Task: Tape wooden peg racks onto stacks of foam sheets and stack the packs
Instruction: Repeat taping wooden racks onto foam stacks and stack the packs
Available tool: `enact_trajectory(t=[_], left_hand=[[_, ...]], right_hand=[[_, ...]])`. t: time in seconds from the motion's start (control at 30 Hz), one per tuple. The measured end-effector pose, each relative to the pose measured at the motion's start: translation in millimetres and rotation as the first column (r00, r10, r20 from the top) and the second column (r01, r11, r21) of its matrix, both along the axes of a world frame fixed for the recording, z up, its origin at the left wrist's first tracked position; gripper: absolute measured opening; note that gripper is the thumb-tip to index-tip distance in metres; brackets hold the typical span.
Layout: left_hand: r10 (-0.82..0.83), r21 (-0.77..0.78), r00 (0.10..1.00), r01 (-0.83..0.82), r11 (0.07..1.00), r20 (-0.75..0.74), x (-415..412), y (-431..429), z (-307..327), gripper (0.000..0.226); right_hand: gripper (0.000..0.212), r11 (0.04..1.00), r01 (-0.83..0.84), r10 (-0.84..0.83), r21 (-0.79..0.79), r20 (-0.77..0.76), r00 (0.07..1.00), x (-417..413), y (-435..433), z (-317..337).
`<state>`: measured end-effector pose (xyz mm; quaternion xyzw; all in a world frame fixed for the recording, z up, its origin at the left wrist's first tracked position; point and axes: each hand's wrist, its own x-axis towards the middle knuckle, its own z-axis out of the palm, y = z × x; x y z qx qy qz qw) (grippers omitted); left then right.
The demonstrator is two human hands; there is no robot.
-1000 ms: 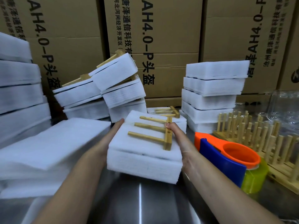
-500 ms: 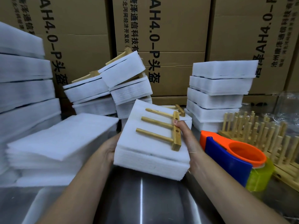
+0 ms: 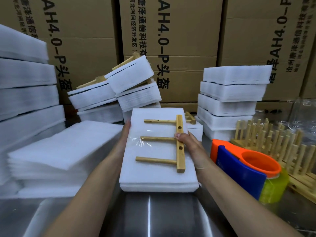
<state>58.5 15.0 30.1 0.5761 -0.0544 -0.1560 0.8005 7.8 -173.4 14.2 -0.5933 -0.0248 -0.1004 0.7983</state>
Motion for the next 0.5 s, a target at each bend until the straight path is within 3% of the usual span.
enact_trajectory(t=[0.1, 0.17, 0.4, 0.5], left_hand=[[0.133, 0.092, 0.989, -0.14, 0.986, 0.069, -4, -4, 0, 0.052], [0.215, 0.146, 0.97, -0.23, 0.962, 0.11, -8, -6, 2, 0.048], [0.133, 0.052, 0.988, -0.137, 0.989, 0.08, 2, 0, -9, 0.056], [0.153, 0.084, 0.984, -0.16, 0.983, 0.09, 10, 0, -14, 0.057]], right_hand=[[0.072, 1.0, -0.017, 0.017, 0.012, 0.021, 1.0, -1, -1, 0], [0.071, 0.999, -0.033, 0.033, 0.007, 0.022, 0.999, -2, -2, 0], [0.08, 0.998, -0.052, 0.051, 0.04, 0.014, 0.999, 0, -2, -2], [0.075, 0.997, -0.066, 0.065, 0.051, 0.03, 0.997, 0, 0, -3]])
